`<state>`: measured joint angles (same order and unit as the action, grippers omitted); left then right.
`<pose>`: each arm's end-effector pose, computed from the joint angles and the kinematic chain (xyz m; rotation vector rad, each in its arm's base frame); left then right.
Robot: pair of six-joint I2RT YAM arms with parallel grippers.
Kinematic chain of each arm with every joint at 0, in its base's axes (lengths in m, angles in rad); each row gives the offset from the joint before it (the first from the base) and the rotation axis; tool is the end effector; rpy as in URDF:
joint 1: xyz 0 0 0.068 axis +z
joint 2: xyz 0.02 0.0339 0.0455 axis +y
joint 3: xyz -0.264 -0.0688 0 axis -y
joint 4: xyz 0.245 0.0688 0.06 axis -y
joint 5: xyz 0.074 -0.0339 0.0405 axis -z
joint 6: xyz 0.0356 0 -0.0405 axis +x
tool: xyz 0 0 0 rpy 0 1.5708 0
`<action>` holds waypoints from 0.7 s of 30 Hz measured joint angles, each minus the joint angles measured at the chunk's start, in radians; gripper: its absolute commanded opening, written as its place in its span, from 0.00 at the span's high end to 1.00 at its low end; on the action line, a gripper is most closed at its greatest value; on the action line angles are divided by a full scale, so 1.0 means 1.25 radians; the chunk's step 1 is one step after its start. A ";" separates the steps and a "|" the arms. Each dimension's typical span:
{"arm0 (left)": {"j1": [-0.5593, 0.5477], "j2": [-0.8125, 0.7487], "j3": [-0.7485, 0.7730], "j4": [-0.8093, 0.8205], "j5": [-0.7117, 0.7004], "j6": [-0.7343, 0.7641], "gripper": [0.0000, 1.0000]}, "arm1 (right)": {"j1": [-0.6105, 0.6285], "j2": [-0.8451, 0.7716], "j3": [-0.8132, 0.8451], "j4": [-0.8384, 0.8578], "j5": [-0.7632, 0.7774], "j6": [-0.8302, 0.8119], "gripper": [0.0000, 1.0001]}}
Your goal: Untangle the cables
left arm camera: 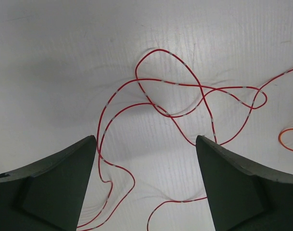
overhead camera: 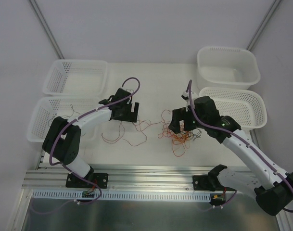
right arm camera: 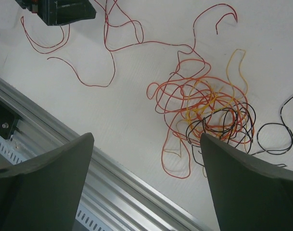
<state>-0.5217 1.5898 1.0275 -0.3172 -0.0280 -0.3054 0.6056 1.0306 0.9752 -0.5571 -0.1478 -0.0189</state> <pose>0.2902 -0.1657 0.2132 0.2551 2.4650 -0.3268 0.1791 0.1304 0.3235 -0.7622 2.0836 0.4902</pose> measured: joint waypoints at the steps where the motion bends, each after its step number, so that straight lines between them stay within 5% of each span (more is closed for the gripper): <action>1: 0.000 0.000 -0.001 0.000 -0.008 0.001 0.15 | 0.000 -0.018 -0.008 -0.004 0.003 0.001 0.03; 12: 0.000 0.000 -0.028 0.000 -0.092 0.009 0.18 | 0.000 -0.113 -0.059 -0.042 0.027 0.005 0.03; 21: 0.000 0.061 -0.029 0.007 -0.087 0.003 0.41 | 0.000 -0.148 -0.069 -0.062 0.044 0.006 0.03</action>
<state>-0.5217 1.6661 0.9916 -0.3088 -0.1371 -0.3016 0.6056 0.8455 0.8890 -0.6342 -0.0929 -0.0116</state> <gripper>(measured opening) 0.636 0.971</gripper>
